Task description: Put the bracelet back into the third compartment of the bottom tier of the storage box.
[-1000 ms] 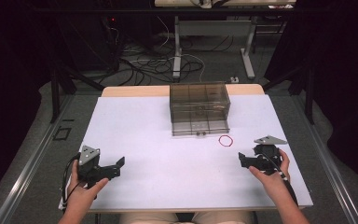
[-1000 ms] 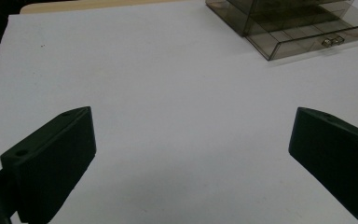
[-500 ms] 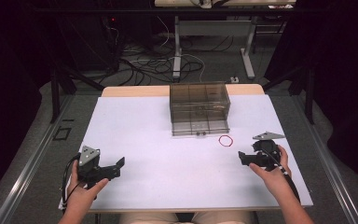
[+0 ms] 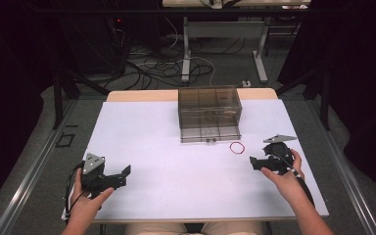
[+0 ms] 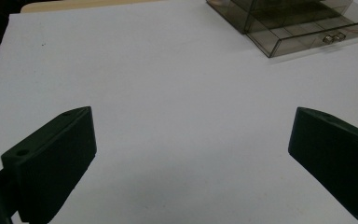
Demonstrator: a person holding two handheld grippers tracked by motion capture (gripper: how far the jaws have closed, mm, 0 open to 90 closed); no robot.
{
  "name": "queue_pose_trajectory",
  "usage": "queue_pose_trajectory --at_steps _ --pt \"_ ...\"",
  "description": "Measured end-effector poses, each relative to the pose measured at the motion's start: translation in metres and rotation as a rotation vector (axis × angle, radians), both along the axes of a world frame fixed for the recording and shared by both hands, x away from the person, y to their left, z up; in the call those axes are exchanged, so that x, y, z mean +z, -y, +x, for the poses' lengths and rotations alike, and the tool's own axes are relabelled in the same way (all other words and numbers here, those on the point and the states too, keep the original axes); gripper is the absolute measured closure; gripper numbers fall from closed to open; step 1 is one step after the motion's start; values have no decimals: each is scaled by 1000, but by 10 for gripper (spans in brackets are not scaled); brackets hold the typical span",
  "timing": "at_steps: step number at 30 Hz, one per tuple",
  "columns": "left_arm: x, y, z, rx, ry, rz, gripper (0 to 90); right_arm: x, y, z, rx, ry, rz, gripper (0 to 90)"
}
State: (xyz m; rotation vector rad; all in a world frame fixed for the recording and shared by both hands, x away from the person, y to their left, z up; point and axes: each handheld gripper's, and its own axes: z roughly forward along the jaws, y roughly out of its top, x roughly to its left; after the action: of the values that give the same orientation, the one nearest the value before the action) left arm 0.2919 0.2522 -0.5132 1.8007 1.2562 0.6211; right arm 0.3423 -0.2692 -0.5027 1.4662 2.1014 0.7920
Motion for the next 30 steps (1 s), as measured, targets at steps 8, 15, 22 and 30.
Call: queue_pose_trajectory --at_steps 8,15,22,30 --pt "0 1 0 -2 -1 -6 7 -1 -4 10 7 -33 10 198" --pt "-1 1 0 -5 -1 -3 7 -3 -8 18 -2 -48 -2 215" --pt "-1 1 0 -6 -3 -3 7 -2 -10 26 -13 -59 2 263" --pt "-1 1 0 -6 -4 -3 8 0 -14 34 -6 -81 -21 277"
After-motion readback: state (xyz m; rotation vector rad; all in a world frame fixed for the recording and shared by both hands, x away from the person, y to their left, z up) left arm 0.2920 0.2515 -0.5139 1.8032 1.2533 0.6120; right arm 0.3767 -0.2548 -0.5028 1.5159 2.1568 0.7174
